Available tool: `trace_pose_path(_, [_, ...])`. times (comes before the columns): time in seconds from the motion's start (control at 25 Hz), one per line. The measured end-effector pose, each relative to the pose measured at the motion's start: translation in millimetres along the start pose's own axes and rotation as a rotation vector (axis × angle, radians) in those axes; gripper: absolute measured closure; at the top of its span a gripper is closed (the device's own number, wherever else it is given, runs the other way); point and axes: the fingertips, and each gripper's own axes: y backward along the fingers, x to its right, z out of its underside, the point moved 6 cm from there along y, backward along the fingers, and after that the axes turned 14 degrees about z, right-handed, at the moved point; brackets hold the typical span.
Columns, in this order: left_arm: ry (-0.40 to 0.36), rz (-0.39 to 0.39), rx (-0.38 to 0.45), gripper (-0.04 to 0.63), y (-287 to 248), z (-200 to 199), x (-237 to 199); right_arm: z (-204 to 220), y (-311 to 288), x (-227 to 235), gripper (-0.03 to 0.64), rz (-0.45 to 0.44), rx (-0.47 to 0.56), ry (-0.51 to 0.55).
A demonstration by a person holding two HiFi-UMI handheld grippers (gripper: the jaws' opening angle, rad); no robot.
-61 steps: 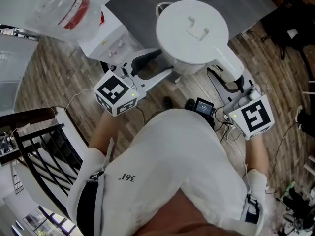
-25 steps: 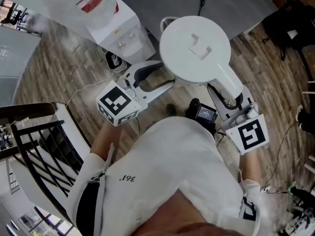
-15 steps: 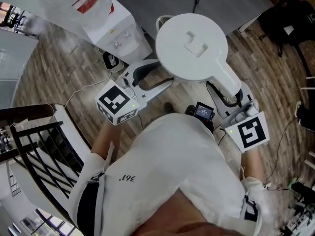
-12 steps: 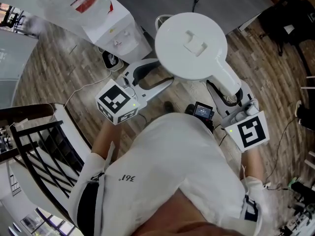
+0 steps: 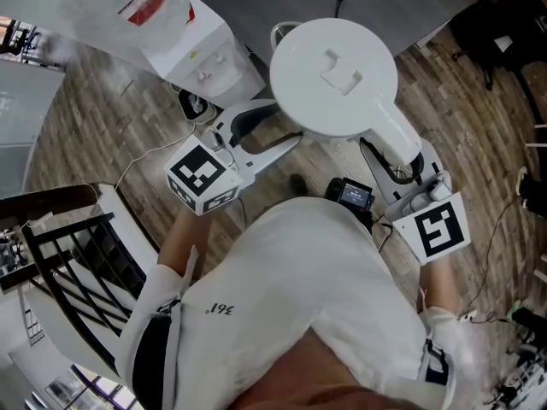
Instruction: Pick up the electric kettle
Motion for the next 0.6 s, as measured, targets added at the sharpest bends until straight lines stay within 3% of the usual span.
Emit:
trace_pose_path(0.32, [-0.002,0.031,-0.014,0.370,-3,3,-18,4,-13,3,0.523,0.027,-0.011,-0.020])
trace_pose_path(0.6, [0.005,-0.002,-0.016,0.370,-34,-8,-38,11,-24,44,0.523,-0.001,-0.001,0.011])
